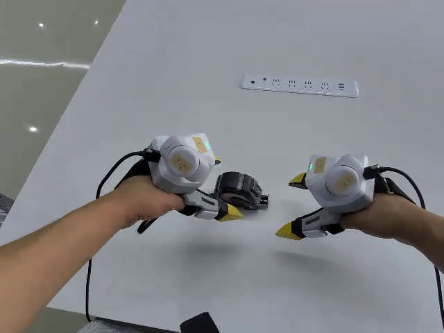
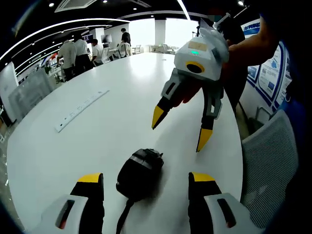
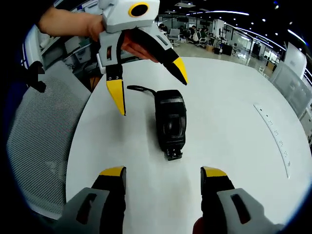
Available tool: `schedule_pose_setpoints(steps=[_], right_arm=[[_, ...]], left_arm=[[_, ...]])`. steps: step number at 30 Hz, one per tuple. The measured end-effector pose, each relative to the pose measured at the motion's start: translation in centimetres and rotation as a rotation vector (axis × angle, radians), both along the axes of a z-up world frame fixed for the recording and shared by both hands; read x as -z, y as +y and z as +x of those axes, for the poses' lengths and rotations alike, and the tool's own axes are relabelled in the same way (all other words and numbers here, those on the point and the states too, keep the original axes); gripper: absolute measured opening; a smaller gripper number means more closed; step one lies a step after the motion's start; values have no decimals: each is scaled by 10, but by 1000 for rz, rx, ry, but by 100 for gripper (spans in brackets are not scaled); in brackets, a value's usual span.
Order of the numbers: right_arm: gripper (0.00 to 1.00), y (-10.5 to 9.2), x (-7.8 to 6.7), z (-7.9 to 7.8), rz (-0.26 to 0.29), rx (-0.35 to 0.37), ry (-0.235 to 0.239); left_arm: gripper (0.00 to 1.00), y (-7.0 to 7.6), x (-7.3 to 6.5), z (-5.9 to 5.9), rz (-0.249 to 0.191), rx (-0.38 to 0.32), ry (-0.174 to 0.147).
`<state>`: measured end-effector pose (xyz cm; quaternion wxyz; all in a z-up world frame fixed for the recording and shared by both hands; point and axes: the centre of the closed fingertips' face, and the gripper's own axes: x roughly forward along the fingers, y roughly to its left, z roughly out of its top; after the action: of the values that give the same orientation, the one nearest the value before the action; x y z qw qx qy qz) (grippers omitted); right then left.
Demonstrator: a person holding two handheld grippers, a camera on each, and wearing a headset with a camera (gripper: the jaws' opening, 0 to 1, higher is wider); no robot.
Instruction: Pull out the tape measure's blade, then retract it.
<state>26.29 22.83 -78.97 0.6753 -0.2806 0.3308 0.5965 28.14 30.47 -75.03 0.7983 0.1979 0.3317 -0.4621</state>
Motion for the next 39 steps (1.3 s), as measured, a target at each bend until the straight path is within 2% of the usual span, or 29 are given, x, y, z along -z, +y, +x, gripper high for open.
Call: schedule_pose_setpoints(steps=[4,11,16,17,18,19,20,22,29,39], right_arm=[[56,3,6,4,0,-6,0],[51,8,18,7,-13,-40,-21],[45,13,22,10,-4,-50,-30],[44,14,22,11,-3,-50,-31],[44,16,22,12,1,-46,-28],[44,18,23,12,4,-44,-25],[43,19,23,13,7,-45,-30],[42,21,25,14,9,-49,-31],[38,27,31,15,6,-76,-37],[32,27,36,19,8,-74,-32]], left_arm=[[65,-6,3,1,15,38,-12],[60,-13,11,-1,77,143,-33],[57,-14,15,0,110,190,-53],[55,-13,17,1,121,191,-59],[52,-7,19,7,172,192,-93],[49,-6,20,8,180,198,-103],[49,-9,20,6,158,199,-88],[49,-9,20,8,147,193,-80],[48,-10,21,10,154,208,-82],[44,-14,24,12,162,238,-80]])
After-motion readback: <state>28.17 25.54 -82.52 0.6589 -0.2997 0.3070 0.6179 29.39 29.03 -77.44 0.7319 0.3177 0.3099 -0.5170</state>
